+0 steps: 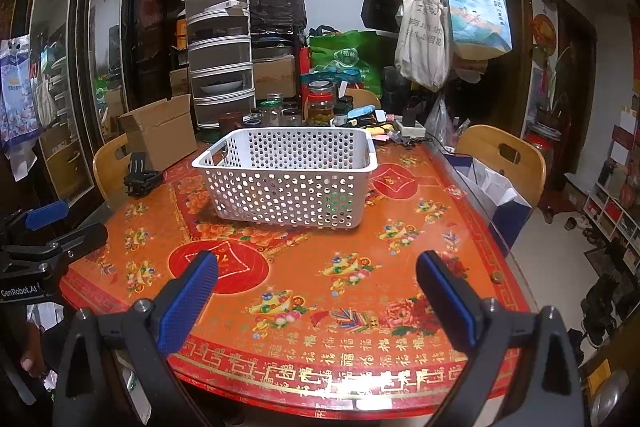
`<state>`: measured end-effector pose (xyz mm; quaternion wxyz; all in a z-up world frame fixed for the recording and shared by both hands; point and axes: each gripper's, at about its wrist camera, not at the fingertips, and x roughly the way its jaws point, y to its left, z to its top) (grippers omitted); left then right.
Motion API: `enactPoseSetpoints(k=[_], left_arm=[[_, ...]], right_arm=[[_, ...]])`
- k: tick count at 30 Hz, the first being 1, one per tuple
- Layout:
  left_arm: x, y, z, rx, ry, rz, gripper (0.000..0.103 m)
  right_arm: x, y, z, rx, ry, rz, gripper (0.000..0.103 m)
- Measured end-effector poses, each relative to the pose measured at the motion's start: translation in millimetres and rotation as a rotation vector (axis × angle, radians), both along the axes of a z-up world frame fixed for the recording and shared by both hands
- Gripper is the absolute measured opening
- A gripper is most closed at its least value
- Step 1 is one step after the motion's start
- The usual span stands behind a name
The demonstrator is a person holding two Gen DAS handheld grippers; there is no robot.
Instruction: Organize soft objects
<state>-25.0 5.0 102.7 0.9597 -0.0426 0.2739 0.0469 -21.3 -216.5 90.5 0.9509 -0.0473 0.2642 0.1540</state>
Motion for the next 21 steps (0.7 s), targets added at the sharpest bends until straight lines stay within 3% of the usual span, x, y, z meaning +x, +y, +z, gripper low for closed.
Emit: enactPoseSetpoints(k=[21], left_arm=[[1.1,-1.7,-1.2,-0.003,0.001,-0.003,0.103]], right_arm=[[1.7,-4.8,0.9,0.013,0.004,-0.004,0.099]])
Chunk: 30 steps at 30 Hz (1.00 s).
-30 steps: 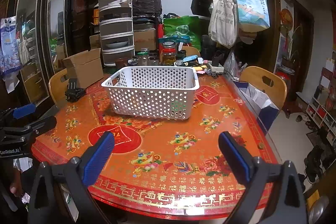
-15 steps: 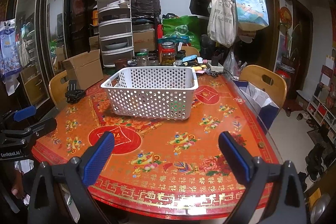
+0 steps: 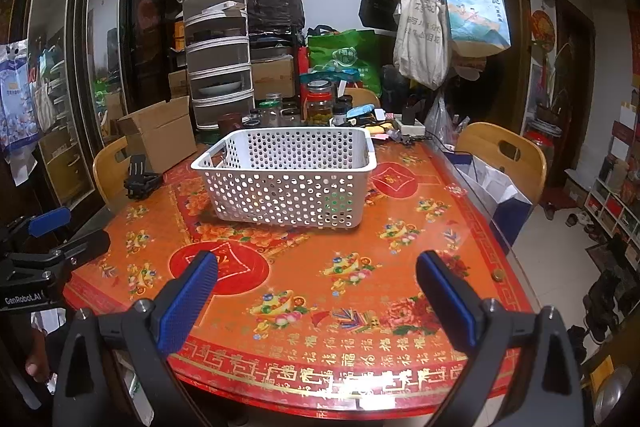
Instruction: Organize soft objects
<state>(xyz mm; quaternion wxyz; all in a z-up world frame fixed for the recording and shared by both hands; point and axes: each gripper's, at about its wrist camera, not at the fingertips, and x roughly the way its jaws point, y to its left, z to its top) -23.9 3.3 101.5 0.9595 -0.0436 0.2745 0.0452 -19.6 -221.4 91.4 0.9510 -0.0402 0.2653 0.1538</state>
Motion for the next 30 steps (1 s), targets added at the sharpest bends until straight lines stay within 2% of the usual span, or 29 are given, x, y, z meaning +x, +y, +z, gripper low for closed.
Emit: enactPoseSetpoints(k=[30], left_arm=[[2.0,-1.6,-7.7,0.008,-0.002,-0.009,0.103]], right_arm=[[2.0,0.3,-4.2,-0.005,0.013,0.006,0.099]])
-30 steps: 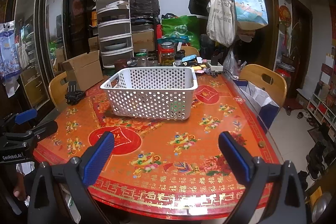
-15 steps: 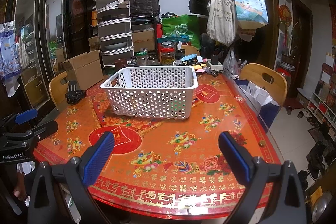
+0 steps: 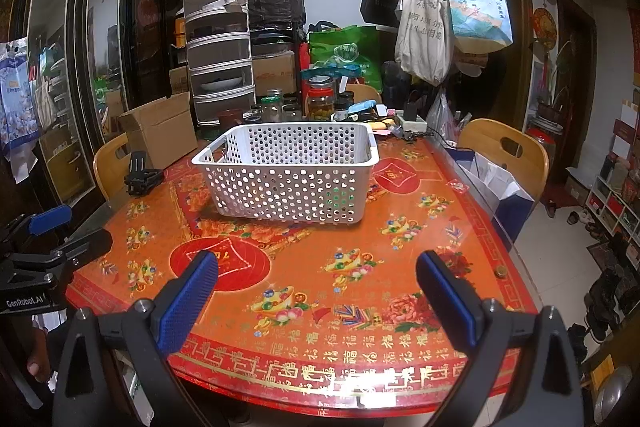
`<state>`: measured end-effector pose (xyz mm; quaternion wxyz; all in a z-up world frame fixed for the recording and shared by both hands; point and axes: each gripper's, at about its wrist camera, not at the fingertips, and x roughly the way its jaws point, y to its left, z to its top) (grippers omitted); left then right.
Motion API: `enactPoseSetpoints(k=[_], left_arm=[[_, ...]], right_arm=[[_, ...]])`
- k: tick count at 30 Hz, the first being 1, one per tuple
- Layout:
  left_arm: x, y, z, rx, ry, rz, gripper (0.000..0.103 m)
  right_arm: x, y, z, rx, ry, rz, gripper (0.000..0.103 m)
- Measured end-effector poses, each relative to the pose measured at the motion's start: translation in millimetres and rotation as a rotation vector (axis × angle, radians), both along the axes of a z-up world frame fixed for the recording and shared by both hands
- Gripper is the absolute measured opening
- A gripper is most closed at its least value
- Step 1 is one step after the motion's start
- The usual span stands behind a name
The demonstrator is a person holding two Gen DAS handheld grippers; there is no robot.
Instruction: Organize soft objects
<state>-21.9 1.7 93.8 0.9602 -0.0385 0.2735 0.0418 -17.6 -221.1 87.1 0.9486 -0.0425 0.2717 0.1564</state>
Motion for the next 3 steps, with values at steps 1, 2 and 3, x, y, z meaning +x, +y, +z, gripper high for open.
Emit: enactPoseSetpoints(k=[1,2,3], left_arm=[[0.1,-0.1,-0.1,0.0,0.0,0.0,0.103],[0.1,-0.1,-0.2,0.001,0.001,0.001,0.103],[0.7,-0.4,-0.9,0.001,0.002,0.001,0.103]], right_arm=[[-0.1,0.3,-0.2,0.0,0.001,0.001,0.099],[-0.4,0.8,0.0,0.001,0.001,0.002,0.099],[-1.0,1.0,-0.3,0.001,0.001,0.004,0.099]])
